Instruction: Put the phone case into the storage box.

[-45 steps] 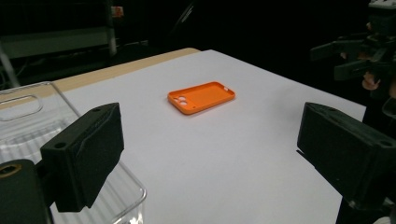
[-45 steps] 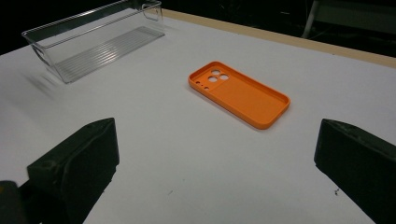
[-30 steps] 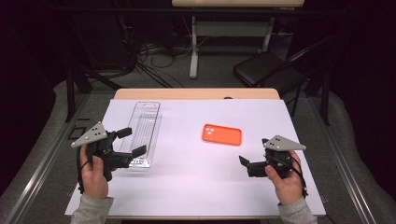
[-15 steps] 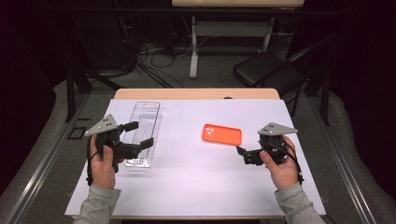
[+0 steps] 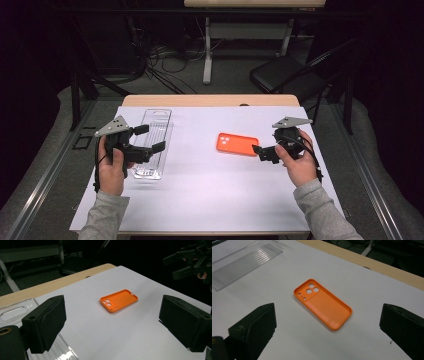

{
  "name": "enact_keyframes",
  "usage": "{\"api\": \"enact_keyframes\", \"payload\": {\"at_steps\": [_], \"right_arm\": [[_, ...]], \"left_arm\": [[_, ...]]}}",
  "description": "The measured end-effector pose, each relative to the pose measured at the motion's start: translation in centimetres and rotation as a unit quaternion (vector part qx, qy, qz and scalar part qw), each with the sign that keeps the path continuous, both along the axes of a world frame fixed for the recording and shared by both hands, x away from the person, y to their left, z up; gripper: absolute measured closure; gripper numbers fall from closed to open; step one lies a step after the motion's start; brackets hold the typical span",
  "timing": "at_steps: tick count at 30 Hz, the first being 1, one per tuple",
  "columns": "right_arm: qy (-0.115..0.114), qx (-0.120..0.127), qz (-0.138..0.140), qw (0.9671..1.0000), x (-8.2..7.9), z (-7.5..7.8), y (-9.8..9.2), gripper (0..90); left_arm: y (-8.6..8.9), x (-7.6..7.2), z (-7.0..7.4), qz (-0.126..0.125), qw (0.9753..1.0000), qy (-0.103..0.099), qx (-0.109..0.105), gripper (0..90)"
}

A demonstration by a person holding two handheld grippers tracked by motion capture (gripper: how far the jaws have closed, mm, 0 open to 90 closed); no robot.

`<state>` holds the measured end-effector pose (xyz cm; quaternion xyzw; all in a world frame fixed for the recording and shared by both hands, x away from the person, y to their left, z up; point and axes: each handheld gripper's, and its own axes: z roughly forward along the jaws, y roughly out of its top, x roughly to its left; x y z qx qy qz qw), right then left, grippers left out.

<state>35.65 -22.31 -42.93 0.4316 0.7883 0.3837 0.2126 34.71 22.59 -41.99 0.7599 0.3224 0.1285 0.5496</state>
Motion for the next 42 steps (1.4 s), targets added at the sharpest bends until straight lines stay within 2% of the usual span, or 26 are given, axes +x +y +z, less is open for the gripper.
{"api": "enact_keyframes", "payload": {"at_steps": [6,9,12,18,23,27,34,35,42], "right_arm": [[0.013,-0.015,-0.002,0.9998,1.6,0.2,0.8,0.5],[0.016,-0.023,-0.004,0.9996,2.4,0.3,1.3,0.6],[0.032,-0.024,-0.007,0.9992,3.5,0.2,1.6,0.6],[0.042,-0.028,-0.012,0.9986,4.5,0.2,1.9,0.6],[0.051,-0.032,-0.014,0.9981,5.2,0.0,2.2,0.6],[0.057,-0.043,-0.018,0.9973,5.8,-0.1,2.6,0.6],[0.066,-0.051,-0.024,0.9962,6.7,-0.1,3.1,0.6],[0.073,-0.054,-0.028,0.9955,7.2,-0.3,3.2,0.6],[0.083,-0.058,-0.042,0.9939,8.6,-0.3,3.5,0.7]], "left_arm": [[0.2,0.1,-0.6,0.005,0.9998,0.011,-0.017,7.4],[0.0,0.1,-0.9,0.011,0.9998,0.018,-0.006,7.4],[-0.1,0.2,-1.0,0.010,0.9997,0.022,-0.006,7.3],[-0.3,0.1,-1.0,0.008,0.9997,0.022,-0.003,7.0],[-0.4,0.0,-1.0,-0.002,0.9997,0.023,-0.011,5.0],[-0.7,-0.2,-1.0,-0.008,0.9997,0.021,0.001,3.5],[-1.0,-0.1,-1.1,-0.009,0.9995,0.029,0.003,3.5],[-1.0,-0.1,-1.1,-0.009,0.9995,0.031,0.005,3.5],[-1.0,-0.3,-0.9,-0.008,0.9996,0.027,0.011,3.5]]}}
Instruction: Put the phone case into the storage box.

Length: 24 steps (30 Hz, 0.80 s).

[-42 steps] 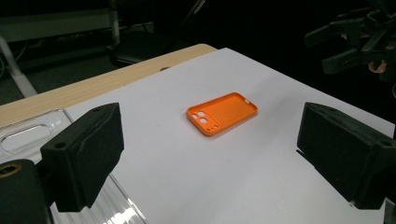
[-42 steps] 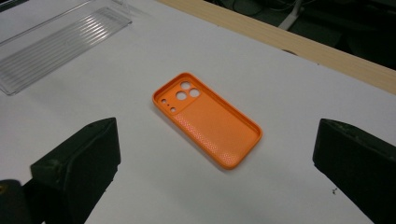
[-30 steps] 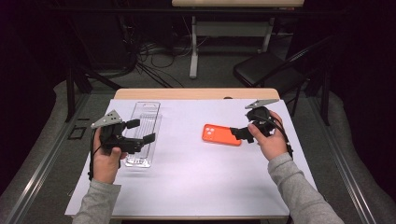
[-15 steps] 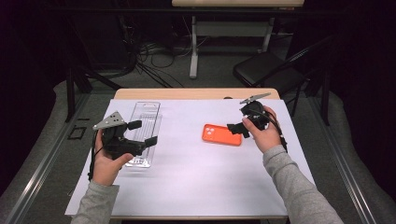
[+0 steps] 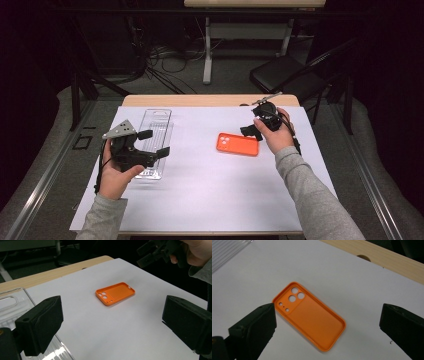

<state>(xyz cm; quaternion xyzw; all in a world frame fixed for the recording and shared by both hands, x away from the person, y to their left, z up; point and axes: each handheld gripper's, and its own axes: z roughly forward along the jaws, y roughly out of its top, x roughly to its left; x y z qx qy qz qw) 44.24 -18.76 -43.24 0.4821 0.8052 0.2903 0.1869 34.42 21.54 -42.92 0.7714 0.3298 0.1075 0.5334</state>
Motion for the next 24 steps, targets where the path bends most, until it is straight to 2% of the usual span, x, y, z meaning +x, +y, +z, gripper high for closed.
{"api": "enact_keyframes", "payload": {"at_steps": [3,9,16,24], "right_arm": [[0.011,-0.006,-0.007,0.9999,0.8,-0.2,0.0,0.7],[0.018,-0.018,-0.020,0.9995,1.8,-0.4,0.2,1.5],[0.030,-0.022,-0.031,0.9988,2.4,-1.1,-0.1,2.2],[0.047,-0.028,-0.038,0.9978,2.9,-1.7,-0.3,2.3]], "left_arm": [[0.0,-0.1,0.1,0.002,1.0000,-0.003,0.001,3.6],[0.2,-0.1,0.1,0.010,0.9999,-0.004,0.003,3.6],[0.3,-0.2,0.1,0.011,0.9999,-0.004,0.000,5.1],[0.1,-0.2,0.1,0.008,0.9999,-0.004,0.010,5.7]]}}
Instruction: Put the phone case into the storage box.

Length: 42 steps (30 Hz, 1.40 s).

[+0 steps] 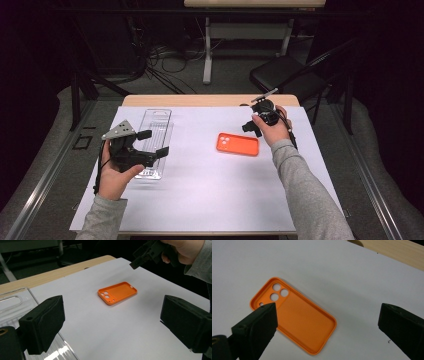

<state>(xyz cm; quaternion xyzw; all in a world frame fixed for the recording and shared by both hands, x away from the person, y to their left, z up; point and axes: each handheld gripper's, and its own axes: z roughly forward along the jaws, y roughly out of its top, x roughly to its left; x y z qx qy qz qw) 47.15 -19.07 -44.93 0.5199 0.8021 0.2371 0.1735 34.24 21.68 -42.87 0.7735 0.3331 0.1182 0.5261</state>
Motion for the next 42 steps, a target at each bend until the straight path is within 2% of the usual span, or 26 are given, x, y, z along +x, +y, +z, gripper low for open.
{"api": "enact_keyframes", "payload": {"at_steps": [7,16,18,19,20,22,25,36,41,42], "right_arm": [[0.021,-0.003,-0.004,0.9998,0.4,-0.8,0.0,3.6],[0.035,-0.016,-0.038,0.9985,1.0,-1.9,-0.1,6.8],[0.040,-0.018,-0.038,0.9983,1.0,-2.0,-0.1,7.4],[0.042,-0.019,-0.038,0.9982,1.1,-2.1,-0.1,9.4],[0.042,-0.020,-0.039,0.9982,1.0,-2.2,0.0,16.2],[0.038,-0.021,-0.039,0.9983,1.0,-2.3,0.1,17.6],[0.037,-0.033,-0.032,0.9983,1.0,-2.5,0.2,24.8],[0.065,-0.055,-0.045,0.9954,1.2,-3.3,0.4,27.4],[0.071,-0.043,-0.049,0.9953,1.3,-3.7,0.1,30.9],[0.085,-0.041,-0.054,0.9941,1.3,-3.7,0.1,30.9]], "left_arm": [[0.2,0.1,-0.1,0.004,1.0000,0.001,-0.005,5.7],[0.5,0.1,0.0,0.006,1.0000,0.000,-0.006,7.0],[0.5,0.1,0.0,0.007,0.9999,0.001,-0.007,7.0],[0.6,0.1,0.0,0.008,0.9999,0.001,-0.006,7.1],[0.6,0.1,0.0,0.008,0.9999,0.001,-0.007,7.4],[0.6,0.1,0.0,0.008,0.9999,0.001,-0.008,7.4],[0.6,0.1,0.0,0.008,0.9999,0.001,-0.009,7.9],[0.6,0.2,-0.1,0.007,0.9999,0.003,-0.009,8.6],[0.7,0.1,-0.1,0.008,0.9999,0.004,-0.010,9.4],[0.7,0.2,-0.1,0.009,0.9999,0.004,-0.011,9.5]]}}
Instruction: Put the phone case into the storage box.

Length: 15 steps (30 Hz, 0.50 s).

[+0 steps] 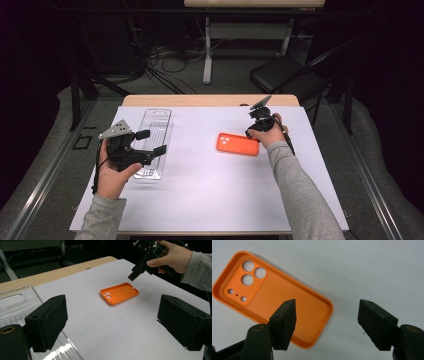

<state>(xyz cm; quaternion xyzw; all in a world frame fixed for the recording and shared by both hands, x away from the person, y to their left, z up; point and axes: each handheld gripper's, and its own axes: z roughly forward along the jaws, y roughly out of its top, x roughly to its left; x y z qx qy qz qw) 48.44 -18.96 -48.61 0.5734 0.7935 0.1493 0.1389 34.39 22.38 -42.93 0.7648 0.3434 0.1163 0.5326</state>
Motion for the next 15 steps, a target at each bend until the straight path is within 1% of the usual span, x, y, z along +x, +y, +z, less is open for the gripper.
{"api": "enact_keyframes", "payload": {"at_steps": [2,3,4,7,8,9,10,11,14,15], "right_arm": [[0.002,-0.002,-0.004,1.0000,0.0,-0.2,-0.1,30.9],[0.004,0.002,-0.009,0.9999,0.0,-0.3,-0.2,31.1],[0.009,0.008,-0.015,0.9998,0.0,-0.4,-0.2,32.5],[0.018,0.013,-0.024,0.9995,-0.1,-0.6,-0.3,38.1],[0.023,0.015,-0.027,0.9993,-0.1,-0.6,-0.3,41.3],[0.030,0.017,-0.031,0.9989,-0.1,-0.7,-0.3,42.3],[0.038,0.016,-0.035,0.9985,-0.1,-0.8,-0.3,43.1],[0.038,0.016,-0.039,0.9984,-0.2,-0.9,-0.2,43.9],[0.054,0.004,-0.051,0.9972,-0.2,-1.1,0.0,45.7],[0.048,0.000,-0.047,0.9977,-0.2,-1.4,-0.1,45.9]], "left_arm": [[0.0,0.0,0.0,0.002,1.0000,0.000,-0.003,9.7],[0.1,0.0,0.0,0.002,1.0000,0.001,-0.004,9.8],[0.1,0.0,0.0,0.002,1.0000,0.001,-0.004,9.9],[0.2,0.0,0.1,0.002,1.0000,0.001,-0.004,10.4],[0.2,0.0,0.0,0.002,1.0000,0.001,-0.006,10.5],[0.2,0.0,0.0,0.003,1.0000,0.001,-0.006,10.5],[0.2,0.0,0.0,0.002,1.0000,0.001,-0.006,10.6],[0.2,0.0,0.0,0.003,1.0000,0.002,-0.006,10.6],[0.2,0.0,0.0,0.002,1.0000,0.002,-0.004,10.9],[0.2,0.0,0.0,0.002,1.0000,0.002,-0.005,10.9]]}}
